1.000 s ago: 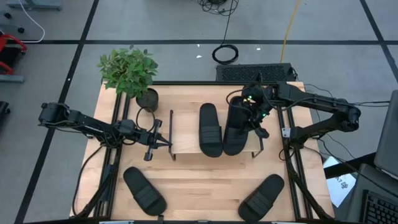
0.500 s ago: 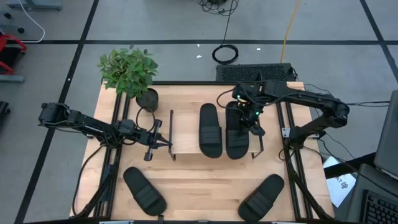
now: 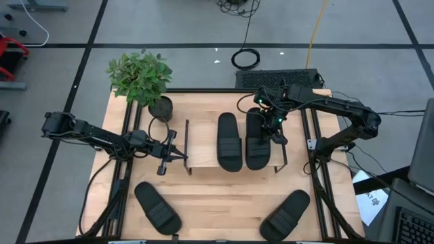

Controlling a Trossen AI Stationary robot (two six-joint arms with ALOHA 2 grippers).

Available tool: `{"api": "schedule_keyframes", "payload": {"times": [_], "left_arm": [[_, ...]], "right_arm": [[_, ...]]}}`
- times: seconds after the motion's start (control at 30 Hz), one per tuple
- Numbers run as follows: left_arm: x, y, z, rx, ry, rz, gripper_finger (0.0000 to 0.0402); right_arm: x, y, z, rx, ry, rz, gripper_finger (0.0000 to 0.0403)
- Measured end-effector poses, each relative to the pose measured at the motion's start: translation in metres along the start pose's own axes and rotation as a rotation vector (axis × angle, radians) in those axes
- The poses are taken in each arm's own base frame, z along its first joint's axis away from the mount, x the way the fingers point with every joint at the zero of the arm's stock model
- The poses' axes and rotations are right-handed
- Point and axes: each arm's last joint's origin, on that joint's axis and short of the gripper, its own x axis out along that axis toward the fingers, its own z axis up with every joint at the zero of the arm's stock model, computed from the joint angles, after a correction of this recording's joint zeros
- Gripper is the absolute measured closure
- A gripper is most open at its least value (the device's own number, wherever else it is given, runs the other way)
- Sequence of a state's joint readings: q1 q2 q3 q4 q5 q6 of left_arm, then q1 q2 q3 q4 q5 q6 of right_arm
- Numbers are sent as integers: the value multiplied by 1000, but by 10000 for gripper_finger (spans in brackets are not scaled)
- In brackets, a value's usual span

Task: Pick and place slides into the shelf
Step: Adjust the black slide on the shelf

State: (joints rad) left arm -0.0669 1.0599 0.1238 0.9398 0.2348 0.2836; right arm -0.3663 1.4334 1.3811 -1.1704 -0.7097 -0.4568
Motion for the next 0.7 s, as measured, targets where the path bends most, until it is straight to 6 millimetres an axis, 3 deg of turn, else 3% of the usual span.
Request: {"api": "schedule_keyframes", "payload": {"times": [0.33,0.7], "left_arm": [[0,0,0,0,1,-1,398],[0,0,0,0,1,-1,398]], "right_arm": [[3,-3,0,23,2,-6,395],[11,-9,-6,29,3,-9,335]]}}
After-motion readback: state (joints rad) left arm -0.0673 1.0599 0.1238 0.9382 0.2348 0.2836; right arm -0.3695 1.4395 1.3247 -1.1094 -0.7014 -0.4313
